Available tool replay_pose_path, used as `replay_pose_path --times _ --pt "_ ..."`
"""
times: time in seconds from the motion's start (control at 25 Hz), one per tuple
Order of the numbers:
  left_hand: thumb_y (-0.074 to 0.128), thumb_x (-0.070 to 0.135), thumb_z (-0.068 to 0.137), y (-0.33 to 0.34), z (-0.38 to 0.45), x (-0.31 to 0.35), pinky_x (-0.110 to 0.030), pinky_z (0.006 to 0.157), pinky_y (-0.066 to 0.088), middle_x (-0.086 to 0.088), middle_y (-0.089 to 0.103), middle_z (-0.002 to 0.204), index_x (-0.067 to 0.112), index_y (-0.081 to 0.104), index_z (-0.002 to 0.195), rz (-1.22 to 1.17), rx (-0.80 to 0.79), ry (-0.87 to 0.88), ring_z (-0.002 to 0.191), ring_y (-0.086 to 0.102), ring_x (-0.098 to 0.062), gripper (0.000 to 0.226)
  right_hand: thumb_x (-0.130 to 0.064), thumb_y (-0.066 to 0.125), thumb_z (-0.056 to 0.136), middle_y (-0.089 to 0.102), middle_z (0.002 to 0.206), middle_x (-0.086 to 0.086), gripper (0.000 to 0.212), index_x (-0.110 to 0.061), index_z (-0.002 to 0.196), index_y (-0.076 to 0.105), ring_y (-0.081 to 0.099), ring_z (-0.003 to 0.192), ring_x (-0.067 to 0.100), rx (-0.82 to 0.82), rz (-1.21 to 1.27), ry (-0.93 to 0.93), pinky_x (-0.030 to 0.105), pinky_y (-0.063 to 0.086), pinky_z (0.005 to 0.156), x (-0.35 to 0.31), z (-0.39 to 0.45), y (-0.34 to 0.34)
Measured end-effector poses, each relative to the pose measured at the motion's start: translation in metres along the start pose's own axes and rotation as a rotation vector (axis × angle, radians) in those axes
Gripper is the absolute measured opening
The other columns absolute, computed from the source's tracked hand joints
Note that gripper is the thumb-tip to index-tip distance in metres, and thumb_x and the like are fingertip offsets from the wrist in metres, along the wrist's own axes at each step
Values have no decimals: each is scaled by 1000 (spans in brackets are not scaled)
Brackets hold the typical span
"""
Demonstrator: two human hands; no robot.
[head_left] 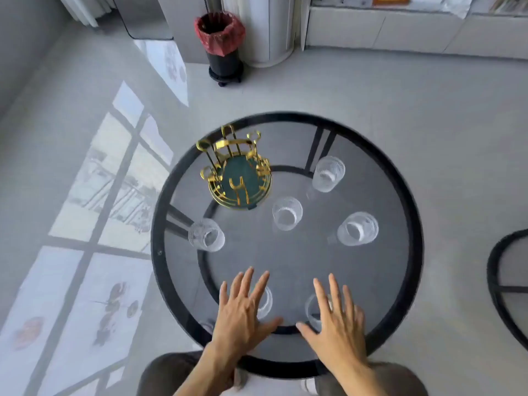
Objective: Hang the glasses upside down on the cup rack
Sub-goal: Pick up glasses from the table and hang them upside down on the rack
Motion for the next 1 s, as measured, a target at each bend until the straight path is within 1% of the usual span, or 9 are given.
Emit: replay_pose_path --times 0.08,0.16,0.2,0.32,0.48,0.6,0.76,0.88,1.0 --pt "54 69 77 16 9 -6 -41 113 33 -4 35 157 37 30 151 -37 75 74 138 41 -29 84 -56 68 71 34 154 12 85 -22 143 40 46 125 41 61 18 -23 50 49 88 5 6 22" --pt "66 56 74 24 20 -17 -33 86 52 0 52 134 33 48 138 -100 236 146 108 61 -26 70 -45 70 71 47 143 11 71 -21 134 48 53 108 37 241 57 -66 46 53 76 15 16 41" --pt "68 54 72 30 26 -20 -30 77 54 3 55 125 32 51 133 -96 307 192 98 63 -23 66 -42 68 72 50 137 8 64 -22 131 51 53 103 35 324 80 -69 45 53 74 18 19 53" --pt "68 57 71 40 44 -27 -27 73 51 5 56 116 30 54 128 20 445 365 91 63 -19 64 -43 59 76 55 128 2 51 -25 125 54 52 99 31 553 87 -144 43 50 72 19 24 74" --pt "64 60 71 38 61 -27 -34 70 56 6 58 113 33 52 129 65 523 428 90 65 -22 65 -50 60 71 55 125 -6 56 -31 123 53 52 95 25 679 56 -200 36 50 65 29 28 77" --pt "60 64 69 46 55 -27 -32 74 51 7 57 116 38 49 130 58 581 366 94 64 -23 67 -53 59 68 57 121 -7 58 -31 122 53 52 92 26 693 13 -193 34 49 58 31 23 75" --pt "65 60 72 53 48 -21 -34 80 45 0 55 124 36 45 137 8 549 297 105 61 -29 72 -50 57 75 48 128 -8 58 -34 129 44 43 107 25 567 44 -105 36 48 71 28 21 72" --pt "68 60 72 59 41 -19 -36 86 45 -5 50 129 37 38 144 18 565 246 115 54 -30 81 -48 55 75 46 128 -7 57 -34 129 42 41 109 25 549 92 -91 36 48 76 19 10 76" --pt "69 61 71 62 35 -18 -40 95 47 -10 46 130 34 30 149 77 596 191 120 46 -32 91 -49 60 69 36 143 -12 73 -41 136 33 37 120 22 443 153 -231 33 44 85 21 4 77"
Point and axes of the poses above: each hand's wrist, its own z-axis towards the middle knuckle, its own y-axis out of the palm, x = y × z, the point moved 4 cm from there along z, towards the middle knuckle
